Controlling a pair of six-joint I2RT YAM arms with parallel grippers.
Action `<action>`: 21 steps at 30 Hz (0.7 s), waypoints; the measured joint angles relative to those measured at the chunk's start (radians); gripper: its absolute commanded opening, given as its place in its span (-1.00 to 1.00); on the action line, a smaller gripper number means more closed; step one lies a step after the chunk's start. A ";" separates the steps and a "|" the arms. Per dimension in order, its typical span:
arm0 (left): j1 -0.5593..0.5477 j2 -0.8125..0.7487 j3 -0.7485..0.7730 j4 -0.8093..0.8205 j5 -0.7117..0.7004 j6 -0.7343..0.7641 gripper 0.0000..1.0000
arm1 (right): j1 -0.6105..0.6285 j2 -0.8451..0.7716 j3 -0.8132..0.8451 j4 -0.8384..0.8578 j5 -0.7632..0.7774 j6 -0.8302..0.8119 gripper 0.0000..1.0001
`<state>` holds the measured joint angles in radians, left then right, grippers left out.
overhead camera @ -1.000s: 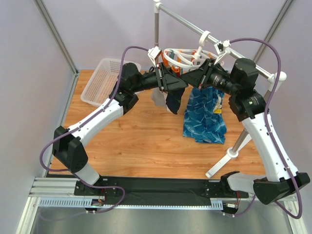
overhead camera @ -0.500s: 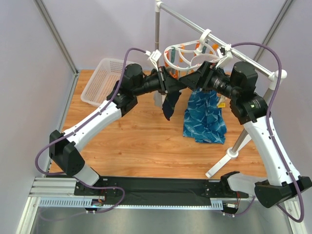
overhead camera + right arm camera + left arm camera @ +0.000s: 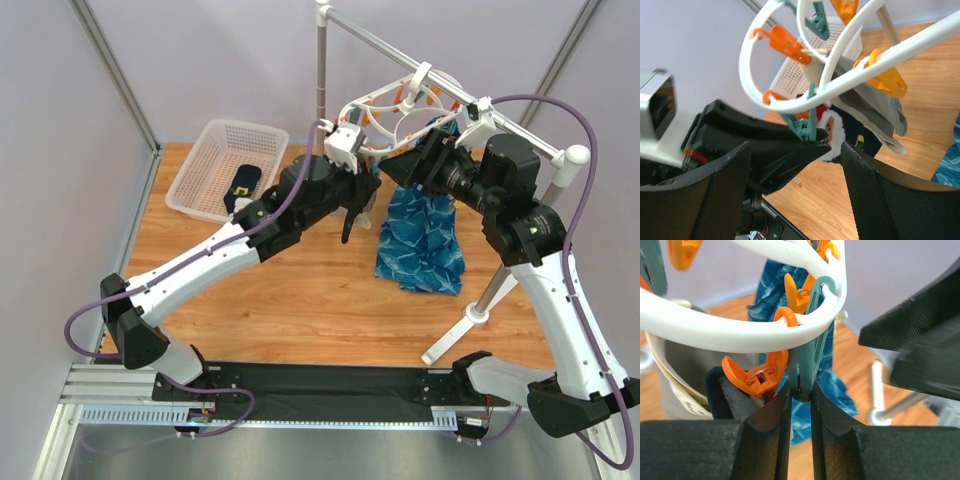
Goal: Clip the socks to the hanger
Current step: Open the clamp at the hanger.
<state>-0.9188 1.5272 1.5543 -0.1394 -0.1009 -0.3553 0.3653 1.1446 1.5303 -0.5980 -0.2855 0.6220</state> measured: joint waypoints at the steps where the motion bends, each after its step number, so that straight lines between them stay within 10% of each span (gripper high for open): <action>1: -0.027 0.000 0.007 -0.010 -0.055 0.035 -1.00 | 0.008 0.008 0.016 -0.015 0.017 -0.007 0.47; 12: -0.161 0.042 0.044 -0.010 -0.409 0.284 -1.00 | 0.070 0.051 0.096 -0.087 0.096 -0.127 -0.06; 21: -0.173 0.059 0.063 -0.016 -0.371 0.312 -1.00 | 0.089 0.060 0.086 -0.077 0.124 -0.171 0.18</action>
<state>-1.0916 1.5864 1.6176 -0.1551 -0.4717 -0.0437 0.4541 1.2045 1.6161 -0.6750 -0.1612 0.4511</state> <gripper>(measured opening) 0.236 0.598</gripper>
